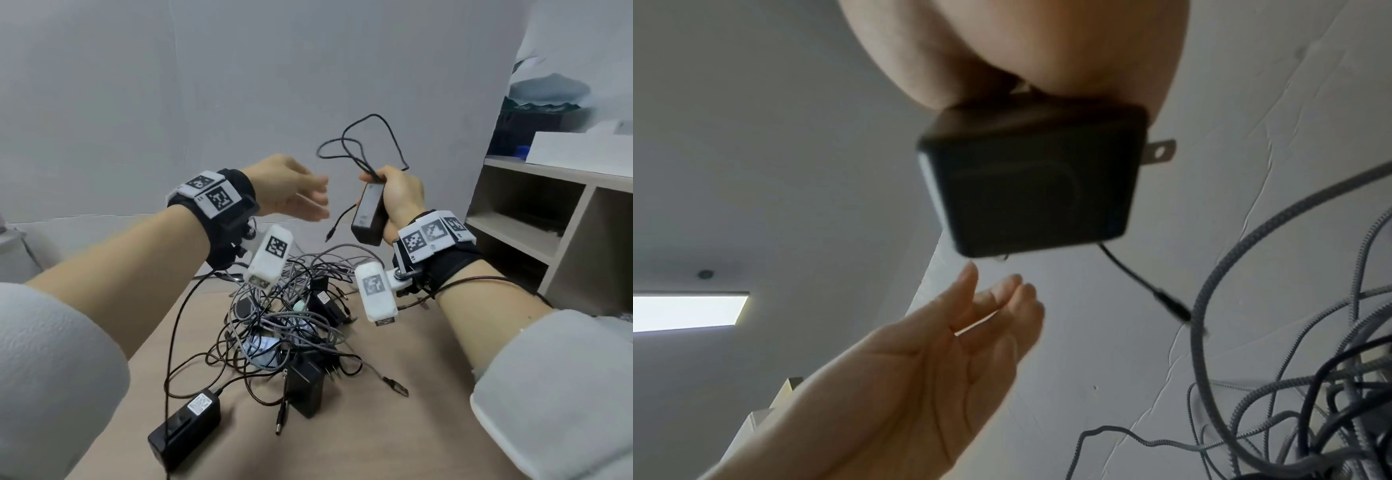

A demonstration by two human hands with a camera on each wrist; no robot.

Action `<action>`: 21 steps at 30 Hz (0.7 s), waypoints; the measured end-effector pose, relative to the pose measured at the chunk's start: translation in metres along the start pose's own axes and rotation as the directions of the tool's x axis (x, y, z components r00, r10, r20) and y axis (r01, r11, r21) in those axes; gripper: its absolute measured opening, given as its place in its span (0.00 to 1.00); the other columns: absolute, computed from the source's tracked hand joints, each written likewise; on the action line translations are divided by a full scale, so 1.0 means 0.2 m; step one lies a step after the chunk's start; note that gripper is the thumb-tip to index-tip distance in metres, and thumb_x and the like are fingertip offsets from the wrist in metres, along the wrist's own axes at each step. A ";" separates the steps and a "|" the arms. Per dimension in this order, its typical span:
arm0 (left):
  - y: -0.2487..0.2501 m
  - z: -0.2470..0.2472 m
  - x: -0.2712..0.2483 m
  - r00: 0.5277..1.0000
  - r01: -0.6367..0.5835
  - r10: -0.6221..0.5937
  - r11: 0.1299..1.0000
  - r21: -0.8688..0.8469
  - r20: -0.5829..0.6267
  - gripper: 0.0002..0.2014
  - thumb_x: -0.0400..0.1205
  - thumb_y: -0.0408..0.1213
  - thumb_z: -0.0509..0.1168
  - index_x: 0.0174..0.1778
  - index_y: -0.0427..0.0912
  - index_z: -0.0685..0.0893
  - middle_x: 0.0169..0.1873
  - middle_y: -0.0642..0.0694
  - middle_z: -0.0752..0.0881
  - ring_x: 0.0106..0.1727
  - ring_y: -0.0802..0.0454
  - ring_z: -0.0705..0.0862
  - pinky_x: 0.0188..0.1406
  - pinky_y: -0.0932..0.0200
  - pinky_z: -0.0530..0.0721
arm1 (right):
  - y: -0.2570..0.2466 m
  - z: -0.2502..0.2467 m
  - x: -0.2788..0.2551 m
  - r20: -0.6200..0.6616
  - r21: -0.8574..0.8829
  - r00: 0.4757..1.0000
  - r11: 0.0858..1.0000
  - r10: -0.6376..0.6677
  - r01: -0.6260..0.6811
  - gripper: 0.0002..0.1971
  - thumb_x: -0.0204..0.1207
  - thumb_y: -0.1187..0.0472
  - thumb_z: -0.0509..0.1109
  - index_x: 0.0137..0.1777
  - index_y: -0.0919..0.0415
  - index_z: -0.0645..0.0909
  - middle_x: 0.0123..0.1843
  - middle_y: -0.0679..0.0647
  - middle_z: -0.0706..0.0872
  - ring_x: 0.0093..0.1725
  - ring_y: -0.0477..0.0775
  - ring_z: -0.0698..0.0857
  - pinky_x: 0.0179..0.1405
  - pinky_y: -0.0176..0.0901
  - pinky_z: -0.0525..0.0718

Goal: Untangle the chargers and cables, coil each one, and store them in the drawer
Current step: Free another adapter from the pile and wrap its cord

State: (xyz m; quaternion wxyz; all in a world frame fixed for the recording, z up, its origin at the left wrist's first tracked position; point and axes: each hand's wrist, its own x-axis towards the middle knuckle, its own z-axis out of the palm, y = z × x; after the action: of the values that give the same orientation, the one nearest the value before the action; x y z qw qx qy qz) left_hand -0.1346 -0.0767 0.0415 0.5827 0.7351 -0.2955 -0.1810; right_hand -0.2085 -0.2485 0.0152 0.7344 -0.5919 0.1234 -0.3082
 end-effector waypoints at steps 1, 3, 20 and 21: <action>0.00 0.03 -0.02 0.998 0.014 -0.018 0.997 0.070 0.064 0.20 0.86 0.40 0.67 0.64 0.26 0.80 0.51 0.33 0.88 0.53 0.35 0.92 0.48 0.50 0.91 | 0.00 0.00 0.01 -0.036 -0.007 0.999 1.000 -0.018 0.017 0.15 0.81 0.65 0.62 0.36 0.63 0.86 0.33 0.57 0.83 0.33 0.58 0.80 0.37 0.47 0.82; 0.00 0.11 -0.07 0.982 -0.009 -0.010 0.995 0.097 0.187 0.20 0.87 0.42 0.66 0.65 0.26 0.80 0.50 0.34 0.88 0.55 0.35 0.91 0.48 0.50 0.91 | 0.01 -0.01 0.03 -0.085 -0.027 0.996 0.999 -0.033 0.031 0.15 0.82 0.65 0.60 0.36 0.60 0.84 0.36 0.56 0.83 0.37 0.58 0.81 0.39 0.45 0.81; -0.12 0.43 0.06 0.885 0.219 -0.194 0.976 -0.012 0.423 0.15 0.85 0.44 0.69 0.60 0.37 0.81 0.54 0.32 0.87 0.43 0.40 0.88 0.54 0.45 0.91 | 0.08 -0.22 0.10 -0.088 -0.263 0.996 0.965 -0.010 -0.013 0.11 0.81 0.67 0.57 0.49 0.64 0.82 0.35 0.53 0.84 0.39 0.57 0.81 0.33 0.45 0.82; -0.14 0.43 0.05 0.892 0.230 -0.209 0.973 -0.004 0.400 0.13 0.86 0.41 0.68 0.60 0.36 0.80 0.53 0.32 0.86 0.41 0.40 0.88 0.51 0.45 0.92 | 0.09 -0.26 0.10 -0.093 -0.332 0.995 0.941 0.033 -0.062 0.13 0.82 0.65 0.58 0.56 0.65 0.84 0.31 0.50 0.82 0.34 0.54 0.77 0.28 0.42 0.78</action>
State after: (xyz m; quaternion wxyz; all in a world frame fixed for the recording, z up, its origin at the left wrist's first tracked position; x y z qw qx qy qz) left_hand -0.1726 -0.1435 -0.0060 0.5050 0.6965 -0.3179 -0.3985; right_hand -0.2158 -0.3006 -0.0119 0.6245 -0.6911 0.2197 -0.2899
